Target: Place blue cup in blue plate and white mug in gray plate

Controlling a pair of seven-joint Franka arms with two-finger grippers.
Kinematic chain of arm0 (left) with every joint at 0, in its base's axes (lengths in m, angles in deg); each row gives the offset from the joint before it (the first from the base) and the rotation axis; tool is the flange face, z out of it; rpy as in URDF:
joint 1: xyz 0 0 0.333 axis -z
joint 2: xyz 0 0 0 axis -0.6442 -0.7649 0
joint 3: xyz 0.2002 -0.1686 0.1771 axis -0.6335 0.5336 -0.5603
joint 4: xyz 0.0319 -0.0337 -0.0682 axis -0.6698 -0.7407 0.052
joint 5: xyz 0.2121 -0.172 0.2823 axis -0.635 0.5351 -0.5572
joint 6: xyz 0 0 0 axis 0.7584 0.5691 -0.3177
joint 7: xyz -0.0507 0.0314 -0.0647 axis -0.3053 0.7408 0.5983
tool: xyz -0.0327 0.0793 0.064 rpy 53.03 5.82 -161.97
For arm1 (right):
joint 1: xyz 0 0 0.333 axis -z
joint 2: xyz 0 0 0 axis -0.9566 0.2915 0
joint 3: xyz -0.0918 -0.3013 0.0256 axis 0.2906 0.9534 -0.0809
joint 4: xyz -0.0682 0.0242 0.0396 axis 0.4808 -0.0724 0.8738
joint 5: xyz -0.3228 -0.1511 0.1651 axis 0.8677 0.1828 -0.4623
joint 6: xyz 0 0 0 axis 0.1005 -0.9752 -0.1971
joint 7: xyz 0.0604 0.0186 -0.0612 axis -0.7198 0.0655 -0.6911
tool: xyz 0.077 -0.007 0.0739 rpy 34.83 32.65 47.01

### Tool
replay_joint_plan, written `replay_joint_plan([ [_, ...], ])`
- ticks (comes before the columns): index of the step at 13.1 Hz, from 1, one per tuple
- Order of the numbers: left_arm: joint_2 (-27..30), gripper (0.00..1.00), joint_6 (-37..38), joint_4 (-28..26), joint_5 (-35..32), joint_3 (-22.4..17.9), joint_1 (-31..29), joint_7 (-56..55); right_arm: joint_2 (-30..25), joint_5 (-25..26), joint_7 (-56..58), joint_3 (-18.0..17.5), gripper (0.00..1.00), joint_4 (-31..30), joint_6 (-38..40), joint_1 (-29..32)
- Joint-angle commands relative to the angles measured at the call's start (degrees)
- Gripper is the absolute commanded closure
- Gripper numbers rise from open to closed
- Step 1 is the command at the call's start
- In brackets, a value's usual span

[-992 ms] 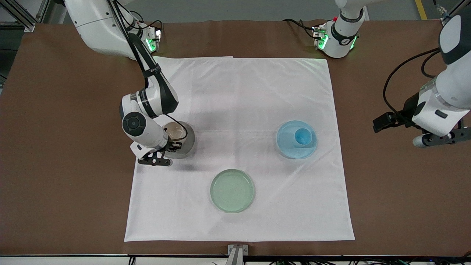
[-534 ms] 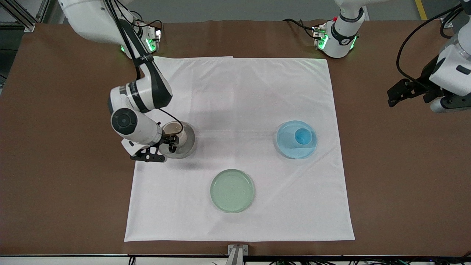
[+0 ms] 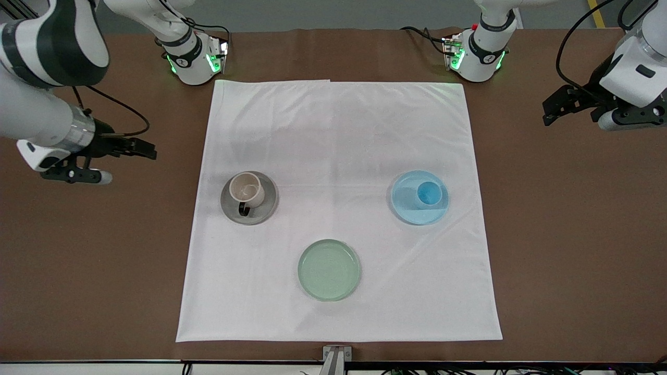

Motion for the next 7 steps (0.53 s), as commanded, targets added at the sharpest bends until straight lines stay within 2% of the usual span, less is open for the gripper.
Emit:
replay_joint_plan([
  [1,1.6,0.00,-0.6,-1.2,0.8,-0.5,-0.1,0.8,-2.1,2.2,2.0,-1.1,0.00,-2.4,-1.4,2.5],
  [7,1.7,0.00,-0.6,-1.1,1.0,-0.4,0.0,1.1,-3.2,3.8,6.6,-1.0,0.00,-0.8,-2.7,6.3],
])
